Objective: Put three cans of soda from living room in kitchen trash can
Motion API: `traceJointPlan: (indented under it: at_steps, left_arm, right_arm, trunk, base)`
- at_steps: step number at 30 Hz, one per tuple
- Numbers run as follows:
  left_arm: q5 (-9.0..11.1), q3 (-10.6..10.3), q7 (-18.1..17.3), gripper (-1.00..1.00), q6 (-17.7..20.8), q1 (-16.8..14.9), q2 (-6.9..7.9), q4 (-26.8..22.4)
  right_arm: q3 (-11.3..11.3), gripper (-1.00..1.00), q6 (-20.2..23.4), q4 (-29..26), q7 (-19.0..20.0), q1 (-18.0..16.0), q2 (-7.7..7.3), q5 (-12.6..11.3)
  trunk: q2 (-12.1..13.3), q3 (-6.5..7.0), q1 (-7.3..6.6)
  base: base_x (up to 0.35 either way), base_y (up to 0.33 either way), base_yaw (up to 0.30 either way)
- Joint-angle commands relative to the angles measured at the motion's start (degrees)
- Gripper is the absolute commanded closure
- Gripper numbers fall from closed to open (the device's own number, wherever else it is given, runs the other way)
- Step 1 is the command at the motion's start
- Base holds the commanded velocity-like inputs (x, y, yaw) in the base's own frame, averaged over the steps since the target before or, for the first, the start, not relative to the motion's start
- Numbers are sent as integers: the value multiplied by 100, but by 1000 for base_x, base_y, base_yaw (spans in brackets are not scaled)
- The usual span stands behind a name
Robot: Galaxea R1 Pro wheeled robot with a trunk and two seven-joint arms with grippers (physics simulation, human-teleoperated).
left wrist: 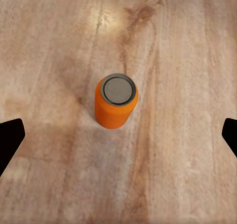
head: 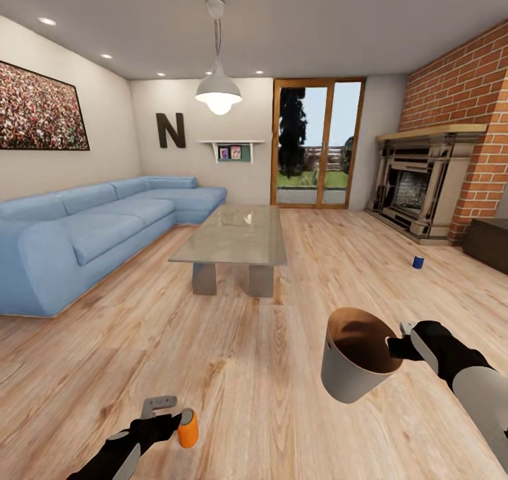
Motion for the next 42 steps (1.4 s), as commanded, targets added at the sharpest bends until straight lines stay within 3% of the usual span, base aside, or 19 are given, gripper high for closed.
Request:
traceJointPlan:
  at_steps: [1, 8, 19, 29, 42]
  left_arm:
    - [-2, 0, -1, -100, -1, 1, 0, 1]
    - [-3, -1, -3, -100, -1, 1, 0, 0]
    - [-6, -1, -3, -100, -1, 0, 0, 0]
    - [0, -31, -3, -100, -2, -1, 0, 0]
    - [3, -79, -3, -100, -4, 1, 0, 0]
  right_arm:
    - [-22, 100, 0, -6, 34, -4, -1, -67]
    - [-25, 100, 0, -13, 40, -4, -6, -67]
    - [-70, 100, 6, -51, 37, -4, -26, -70]
    - [-108, 100, 32, -487, 41, 7, -58, -89]
    - [-98, 100, 35, -532, 41, 13, -34, -93]
  trunk:
    - [-1, 1, -1]
    - [-1, 1, -1]
    - [-1, 1, -1]
    - [-1, 1, -1]
    - [-1, 1, -1]
  base:
    - [0, 0, 0]
    - [49, 0, 0]
    - [284, 0, 0]
    - [286, 0, 0]
    - [40, 0, 0]
